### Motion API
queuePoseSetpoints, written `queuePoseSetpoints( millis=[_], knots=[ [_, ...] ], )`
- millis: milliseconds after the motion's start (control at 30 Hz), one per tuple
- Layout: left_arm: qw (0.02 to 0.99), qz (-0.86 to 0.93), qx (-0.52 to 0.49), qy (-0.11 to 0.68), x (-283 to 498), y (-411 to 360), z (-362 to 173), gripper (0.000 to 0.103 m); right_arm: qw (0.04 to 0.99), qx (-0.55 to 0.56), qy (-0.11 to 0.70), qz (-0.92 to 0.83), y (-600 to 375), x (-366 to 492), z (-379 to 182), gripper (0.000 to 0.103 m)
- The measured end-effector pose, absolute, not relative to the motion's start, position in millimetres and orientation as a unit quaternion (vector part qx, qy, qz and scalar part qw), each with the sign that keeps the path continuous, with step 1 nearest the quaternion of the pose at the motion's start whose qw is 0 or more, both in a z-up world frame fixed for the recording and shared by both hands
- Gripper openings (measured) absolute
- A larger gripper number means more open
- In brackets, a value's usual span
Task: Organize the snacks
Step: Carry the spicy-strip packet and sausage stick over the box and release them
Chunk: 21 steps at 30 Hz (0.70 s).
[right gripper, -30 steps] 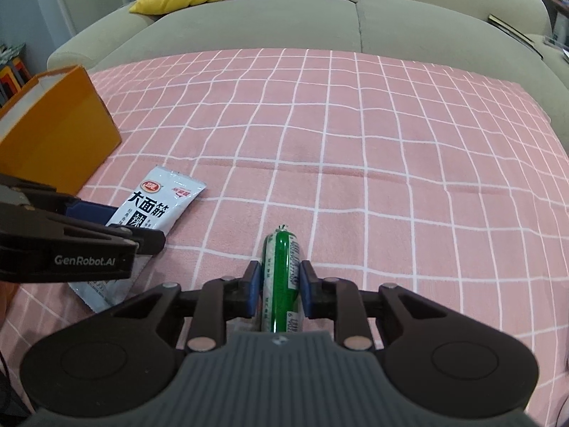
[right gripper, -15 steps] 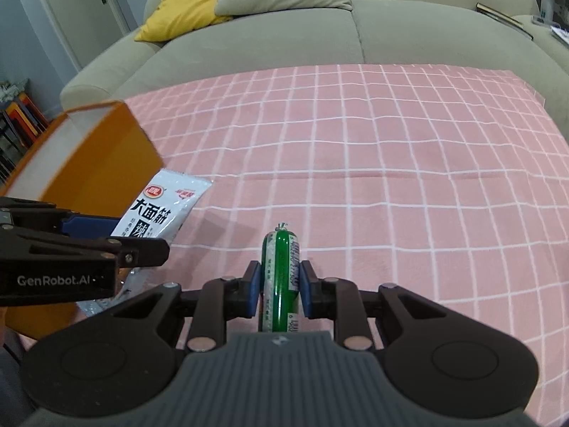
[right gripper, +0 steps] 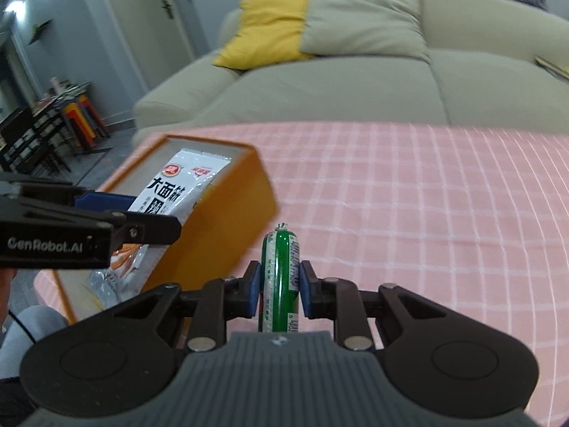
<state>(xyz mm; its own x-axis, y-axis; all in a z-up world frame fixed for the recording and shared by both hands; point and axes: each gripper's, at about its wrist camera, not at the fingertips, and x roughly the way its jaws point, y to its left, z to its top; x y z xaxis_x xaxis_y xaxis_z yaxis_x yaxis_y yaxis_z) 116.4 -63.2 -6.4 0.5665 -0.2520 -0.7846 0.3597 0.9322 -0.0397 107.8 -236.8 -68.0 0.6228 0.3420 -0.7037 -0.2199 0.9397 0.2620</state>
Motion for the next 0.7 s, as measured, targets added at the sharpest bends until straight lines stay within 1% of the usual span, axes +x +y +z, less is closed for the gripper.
queuePoseSetpoints(
  millis=[167, 367, 533, 700],
  knots=[
    [0.887, -0.157, 0.076, 0.427, 125.7, -29.2, 4.0, 0.053, 0.901, 0.048, 0.388, 0.188, -198.6, 114.8, -46.4, 0.019],
    [0.882, -0.156, 0.1, 0.434, 141.3, -0.2, 0.8, 0.053, 0.9, -0.004, 0.374, 0.223, -151.4, 135.2, -31.3, 0.019],
    [0.877, -0.143, 0.105, 0.447, 156.7, 19.9, -9.7, 0.053, 0.891, -0.059, 0.374, 0.251, -113.4, 150.2, -30.8, 0.019],
    [0.864, -0.132, 0.102, 0.475, 174.6, 36.1, -33.5, 0.053, 0.874, -0.128, 0.383, 0.271, -81.3, 179.5, -51.2, 0.019]
  ],
)
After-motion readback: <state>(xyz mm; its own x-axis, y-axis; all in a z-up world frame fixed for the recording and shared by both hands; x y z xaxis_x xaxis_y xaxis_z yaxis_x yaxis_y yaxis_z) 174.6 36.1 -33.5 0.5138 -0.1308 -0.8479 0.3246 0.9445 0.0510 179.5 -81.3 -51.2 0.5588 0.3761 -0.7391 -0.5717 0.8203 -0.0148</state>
